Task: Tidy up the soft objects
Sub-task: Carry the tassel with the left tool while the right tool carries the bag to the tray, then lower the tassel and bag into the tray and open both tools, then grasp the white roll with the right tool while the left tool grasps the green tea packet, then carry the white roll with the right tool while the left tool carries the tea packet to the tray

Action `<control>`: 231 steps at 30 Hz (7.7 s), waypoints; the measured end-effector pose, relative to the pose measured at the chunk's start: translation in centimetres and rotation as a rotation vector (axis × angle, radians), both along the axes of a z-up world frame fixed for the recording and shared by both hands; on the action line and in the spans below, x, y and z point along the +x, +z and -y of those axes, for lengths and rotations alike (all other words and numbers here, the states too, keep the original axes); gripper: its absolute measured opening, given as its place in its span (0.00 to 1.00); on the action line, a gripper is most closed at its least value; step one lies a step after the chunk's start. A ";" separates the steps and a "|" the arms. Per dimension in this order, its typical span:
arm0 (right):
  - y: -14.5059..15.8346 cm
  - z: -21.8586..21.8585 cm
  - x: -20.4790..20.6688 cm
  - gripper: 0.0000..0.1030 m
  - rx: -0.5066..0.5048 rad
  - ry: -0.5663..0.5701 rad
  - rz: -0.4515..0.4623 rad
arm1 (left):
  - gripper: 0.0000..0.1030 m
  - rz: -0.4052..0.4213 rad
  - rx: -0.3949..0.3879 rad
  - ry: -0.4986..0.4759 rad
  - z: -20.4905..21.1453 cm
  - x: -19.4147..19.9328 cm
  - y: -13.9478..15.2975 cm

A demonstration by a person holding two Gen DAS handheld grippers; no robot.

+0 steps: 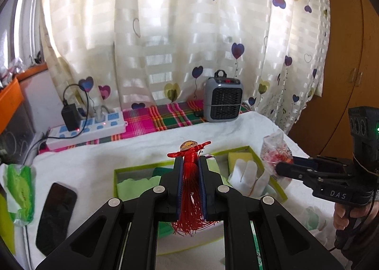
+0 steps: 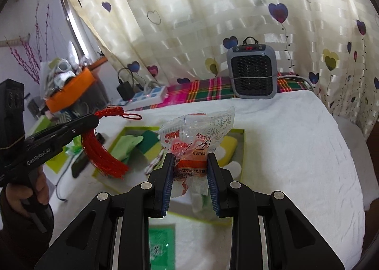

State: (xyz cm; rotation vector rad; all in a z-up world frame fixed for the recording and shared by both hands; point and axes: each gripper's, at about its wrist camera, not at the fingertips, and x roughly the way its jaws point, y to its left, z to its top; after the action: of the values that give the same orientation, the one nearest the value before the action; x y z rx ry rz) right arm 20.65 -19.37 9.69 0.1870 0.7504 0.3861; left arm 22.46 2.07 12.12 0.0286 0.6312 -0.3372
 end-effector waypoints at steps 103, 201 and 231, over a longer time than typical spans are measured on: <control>-1.1 3.4 -9.9 0.62 -0.152 -0.180 0.015 | 0.52 -0.153 -0.037 -0.045 2.0 -7.1 -5.9; -7.9 6.3 -13.8 0.34 -0.227 -0.138 -0.135 | 0.09 -0.234 0.043 0.074 6.4 -10.8 -10.8; -3.7 1.7 -13.8 0.26 -0.227 -0.116 -0.018 | 0.09 -0.133 -0.011 0.065 3.1 -11.9 -6.6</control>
State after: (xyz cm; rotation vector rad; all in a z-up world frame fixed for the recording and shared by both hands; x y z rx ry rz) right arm 6.87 -21.07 5.95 0.0205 0.7910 0.1874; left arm 10.58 -0.99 5.56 -0.0255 0.7600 -0.2811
